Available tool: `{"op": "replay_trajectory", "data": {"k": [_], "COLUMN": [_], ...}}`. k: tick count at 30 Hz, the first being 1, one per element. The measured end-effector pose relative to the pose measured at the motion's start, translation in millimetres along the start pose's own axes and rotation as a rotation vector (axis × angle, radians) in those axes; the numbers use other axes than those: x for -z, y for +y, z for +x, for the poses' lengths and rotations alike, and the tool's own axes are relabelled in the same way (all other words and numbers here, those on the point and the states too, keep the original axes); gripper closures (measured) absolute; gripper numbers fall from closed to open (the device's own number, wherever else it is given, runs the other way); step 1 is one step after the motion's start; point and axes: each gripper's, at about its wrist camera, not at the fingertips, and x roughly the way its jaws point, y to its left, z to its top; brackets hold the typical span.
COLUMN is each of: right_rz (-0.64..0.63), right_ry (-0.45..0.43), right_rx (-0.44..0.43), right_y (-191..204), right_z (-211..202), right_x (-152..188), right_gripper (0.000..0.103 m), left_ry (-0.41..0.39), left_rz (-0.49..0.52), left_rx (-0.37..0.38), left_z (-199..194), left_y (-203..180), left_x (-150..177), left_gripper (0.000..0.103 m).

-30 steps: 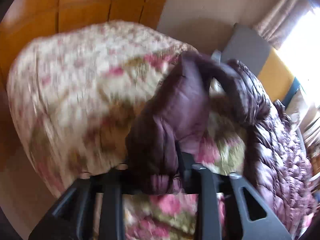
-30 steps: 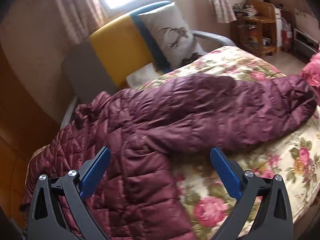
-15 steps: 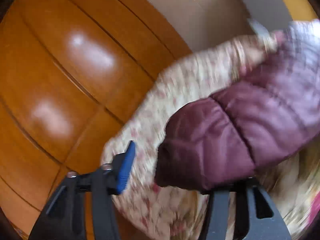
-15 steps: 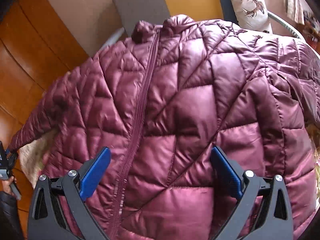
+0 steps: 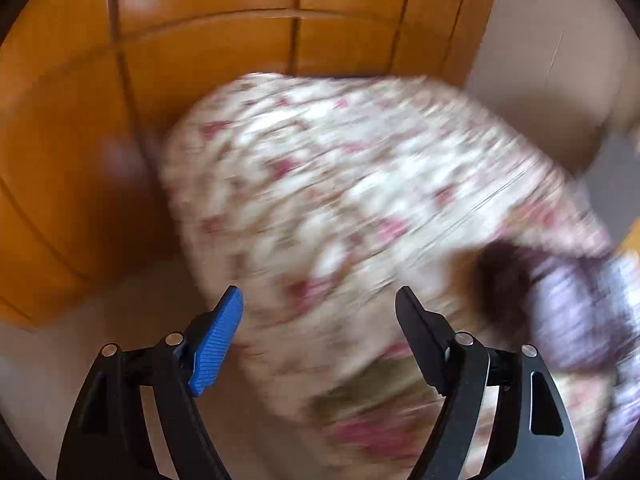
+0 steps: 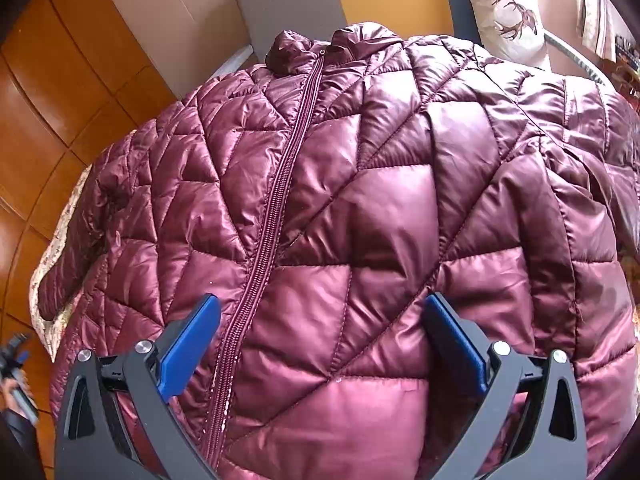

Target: Fold large clothes

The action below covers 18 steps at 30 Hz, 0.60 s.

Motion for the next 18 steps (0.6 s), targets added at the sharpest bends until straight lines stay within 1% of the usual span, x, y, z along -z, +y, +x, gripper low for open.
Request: {"op": "replay_trajectory", "data": {"k": [1, 3, 5, 7, 8, 10, 11, 12, 13, 15, 16, 17, 18], "right_rz": [-0.004, -0.004, -0.005, -0.014, -0.020, -0.027, -0.029, -0.030, -0.029, -0.028, -0.038, -0.055, -0.075], "right_ry": [-0.002, -0.004, -0.003, 0.001, 0.004, 0.010, 0.011, 0.012, 0.012, 0.012, 0.009, 0.001, -0.005], "right_rx": [0.004, 0.008, 0.014, 0.029, 0.037, 0.048, 0.050, 0.049, 0.046, 0.031, 0.020, 0.008, -0.001], "right_y": [1, 1, 1, 3, 4, 6, 8, 9, 9, 13, 18, 26, 35], "right_z": [0, -1, 0, 0, 0, 0, -1, -2, -3, -4, -5, -5, -4], "right_x": [0, 1, 1, 1, 1, 0, -1, -3, -4, -10, -13, -18, -24], "right_gripper": [0.002, 0.002, 0.002, 0.002, 0.002, 0.002, 0.002, 0.002, 0.002, 0.002, 0.002, 0.002, 0.002], "left_ry": [-0.001, 0.005, 0.046, 0.086, 0.124, 0.196, 0.242, 0.272, 0.280, 0.251, 0.215, 0.159, 0.113], "left_rz": [-0.013, -0.009, 0.000, 0.028, 0.051, 0.086, 0.109, 0.136, 0.173, 0.224, 0.231, 0.233, 0.220], "left_rx": [0.071, 0.137, 0.209, 0.229, 0.230, 0.227, 0.233, 0.223, 0.207, 0.226, 0.214, 0.187, 0.181], "left_z": [2, 11, 40, 62, 76, 96, 106, 112, 114, 111, 106, 99, 94], "left_y": [-11, -38, -71, -91, -104, -121, -131, -140, -148, -159, -163, -165, -168], "left_x": [-10, -21, -41, -50, -54, -51, -47, -43, -40, -40, -44, -51, -62], "left_gripper": [0.024, 0.024, 0.024, 0.024, 0.024, 0.024, 0.027, 0.041, 0.057, 0.078, 0.083, 0.084, 0.085]}}
